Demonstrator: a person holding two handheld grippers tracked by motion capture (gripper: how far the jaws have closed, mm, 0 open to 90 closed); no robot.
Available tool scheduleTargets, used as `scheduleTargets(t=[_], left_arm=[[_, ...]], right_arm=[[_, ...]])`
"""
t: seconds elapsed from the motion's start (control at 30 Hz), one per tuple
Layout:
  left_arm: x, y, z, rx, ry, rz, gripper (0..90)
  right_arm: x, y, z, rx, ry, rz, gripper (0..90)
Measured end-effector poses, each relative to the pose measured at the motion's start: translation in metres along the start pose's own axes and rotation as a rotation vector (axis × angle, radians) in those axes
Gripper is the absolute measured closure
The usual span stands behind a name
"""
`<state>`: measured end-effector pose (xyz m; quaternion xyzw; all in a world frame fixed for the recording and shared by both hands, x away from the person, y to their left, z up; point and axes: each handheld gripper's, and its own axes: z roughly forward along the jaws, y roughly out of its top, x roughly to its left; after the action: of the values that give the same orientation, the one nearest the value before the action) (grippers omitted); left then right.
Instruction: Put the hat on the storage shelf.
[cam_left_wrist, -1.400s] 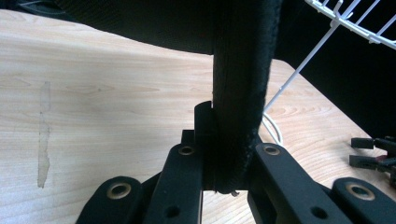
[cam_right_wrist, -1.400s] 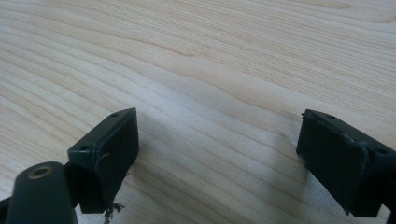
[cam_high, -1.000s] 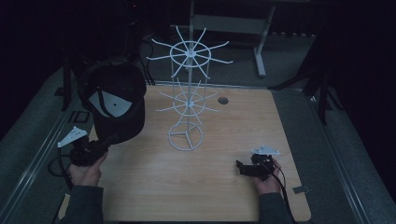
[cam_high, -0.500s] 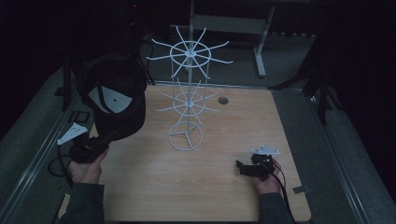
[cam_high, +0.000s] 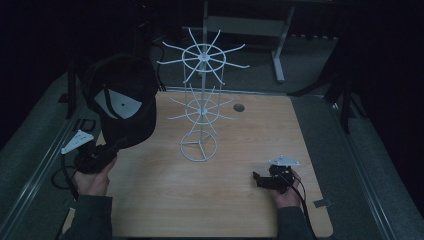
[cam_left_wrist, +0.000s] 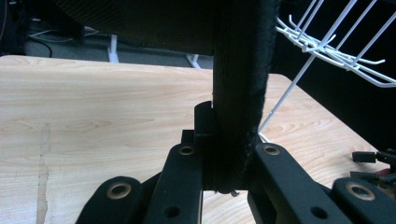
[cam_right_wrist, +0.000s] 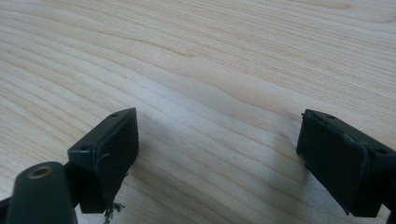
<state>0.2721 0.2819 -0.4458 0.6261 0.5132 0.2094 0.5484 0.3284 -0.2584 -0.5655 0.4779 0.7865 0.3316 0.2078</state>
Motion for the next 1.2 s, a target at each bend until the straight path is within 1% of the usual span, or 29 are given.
scheduleTargets(t=[0.27,0.7,0.77,1.2], left_arm=[[-0.003,0.004,-0.001,-0.005,0.001,0.012,86.2],[-0.007,0.008,0.000,-0.020,0.002,0.017,86.2],[-0.009,0.009,0.000,-0.021,0.008,0.024,86.2],[-0.015,0.015,0.000,-0.031,0.012,0.047,86.2]], right_arm=[[0.000,0.000,0.000,0.000,0.000,0.000,12.6],[0.000,0.000,0.000,0.000,0.000,0.000,12.6],[0.000,0.000,0.000,0.000,0.000,0.000,12.6],[0.000,0.000,0.000,-0.001,0.000,-0.001,12.6]])
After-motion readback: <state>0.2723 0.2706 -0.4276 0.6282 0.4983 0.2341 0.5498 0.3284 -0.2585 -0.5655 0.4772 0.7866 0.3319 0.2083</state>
